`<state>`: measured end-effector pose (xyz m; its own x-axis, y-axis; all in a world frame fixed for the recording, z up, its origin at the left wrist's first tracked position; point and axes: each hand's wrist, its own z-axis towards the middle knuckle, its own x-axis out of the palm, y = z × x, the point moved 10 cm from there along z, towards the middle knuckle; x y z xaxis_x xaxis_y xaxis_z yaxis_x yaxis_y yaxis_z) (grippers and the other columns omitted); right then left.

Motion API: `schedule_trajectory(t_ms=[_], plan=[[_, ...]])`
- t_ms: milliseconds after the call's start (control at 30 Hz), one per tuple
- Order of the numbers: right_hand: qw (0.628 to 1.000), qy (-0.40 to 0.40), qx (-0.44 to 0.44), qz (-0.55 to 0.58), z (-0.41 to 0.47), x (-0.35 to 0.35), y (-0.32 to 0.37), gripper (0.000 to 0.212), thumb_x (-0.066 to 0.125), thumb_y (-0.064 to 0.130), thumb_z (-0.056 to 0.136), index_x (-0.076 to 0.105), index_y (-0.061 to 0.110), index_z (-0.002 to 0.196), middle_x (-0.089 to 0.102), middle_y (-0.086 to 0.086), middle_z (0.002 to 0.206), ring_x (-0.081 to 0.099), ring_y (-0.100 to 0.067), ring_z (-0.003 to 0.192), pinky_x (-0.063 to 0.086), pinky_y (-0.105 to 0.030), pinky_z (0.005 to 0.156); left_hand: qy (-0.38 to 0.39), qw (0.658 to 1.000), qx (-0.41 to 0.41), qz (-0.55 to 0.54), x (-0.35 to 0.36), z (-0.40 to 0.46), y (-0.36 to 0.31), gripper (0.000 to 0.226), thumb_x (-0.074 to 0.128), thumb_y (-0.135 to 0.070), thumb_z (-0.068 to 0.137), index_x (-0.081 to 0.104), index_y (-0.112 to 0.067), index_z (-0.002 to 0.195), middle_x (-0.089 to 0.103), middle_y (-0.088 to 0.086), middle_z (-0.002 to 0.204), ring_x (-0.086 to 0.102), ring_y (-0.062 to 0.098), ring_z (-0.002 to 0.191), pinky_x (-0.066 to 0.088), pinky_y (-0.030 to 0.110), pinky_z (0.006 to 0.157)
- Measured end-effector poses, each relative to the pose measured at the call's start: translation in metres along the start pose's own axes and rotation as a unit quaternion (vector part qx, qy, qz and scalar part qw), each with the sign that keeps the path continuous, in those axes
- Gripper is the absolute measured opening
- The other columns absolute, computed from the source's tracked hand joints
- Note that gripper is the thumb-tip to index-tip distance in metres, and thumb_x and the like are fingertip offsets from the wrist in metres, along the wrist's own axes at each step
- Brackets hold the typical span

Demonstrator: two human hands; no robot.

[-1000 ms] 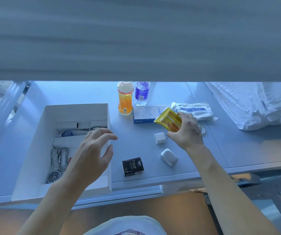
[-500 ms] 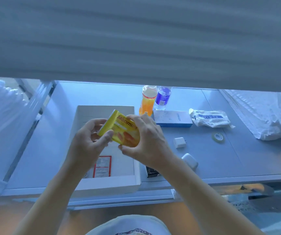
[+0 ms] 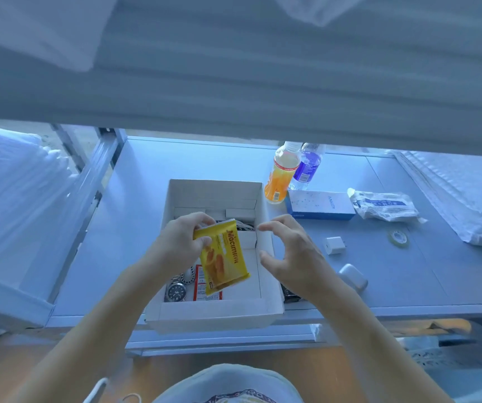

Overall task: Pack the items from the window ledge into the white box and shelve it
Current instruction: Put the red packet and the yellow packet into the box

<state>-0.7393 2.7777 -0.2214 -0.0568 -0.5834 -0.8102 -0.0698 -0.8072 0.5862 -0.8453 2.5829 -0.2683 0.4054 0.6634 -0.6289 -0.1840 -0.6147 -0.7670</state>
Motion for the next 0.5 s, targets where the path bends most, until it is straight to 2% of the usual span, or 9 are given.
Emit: schedule_trajectory(t_ms=[133,233,367,500], plan=[[0.999,-0.008,0.03,0.021,-0.02,0.0,-0.021,0.043,0.069,0.029,0.092,0.06,0.032,0.133,0.049,0.021,0.127,0.05,0.001,0.121,0.048,-0.032,0.1,0.107,0.988,-0.014,0.107,0.044,0.037,0.0,0.025,0.066,-0.021,0.098,0.061,-0.037,0.117,0.061,-0.007,0.108,0.066,0.014,0.085,0.054,0.032,0.065],[0.999,-0.001,0.028,0.039,-0.03,0.004,-0.022,0.049,0.069,0.041,0.093,0.056,0.035,0.139,0.045,0.022,0.135,0.047,-0.002,0.129,0.048,-0.037,0.106,0.159,0.976,-0.008,0.146,0.077,0.051,0.001,0.026,0.067,-0.018,0.097,0.06,-0.036,0.113,0.062,-0.006,0.107,0.069,0.013,0.081,0.063,0.037,0.068],[0.999,0.045,-0.005,0.029,-0.043,0.014,-0.016,0.07,0.066,0.063,0.089,0.04,0.044,0.152,0.026,0.027,0.158,0.031,-0.005,0.147,0.039,-0.044,0.117,0.173,0.967,0.0,0.189,0.097,0.057,0.012,0.034,0.066,-0.012,0.092,0.056,-0.041,0.107,0.066,-0.006,0.108,0.065,0.009,0.084,0.055,0.029,0.061],[0.995,0.086,-0.014,0.051,-0.06,0.023,-0.017,0.093,0.07,0.078,0.078,0.027,0.053,0.156,0.006,0.039,0.163,0.018,0.0,0.154,0.033,-0.048,0.121,0.174,0.963,-0.024,0.205,0.105,0.058,0.022,0.041,0.073,-0.013,0.086,0.058,-0.037,0.116,0.062,-0.004,0.11,0.064,0.012,0.084,0.06,0.034,0.066]])
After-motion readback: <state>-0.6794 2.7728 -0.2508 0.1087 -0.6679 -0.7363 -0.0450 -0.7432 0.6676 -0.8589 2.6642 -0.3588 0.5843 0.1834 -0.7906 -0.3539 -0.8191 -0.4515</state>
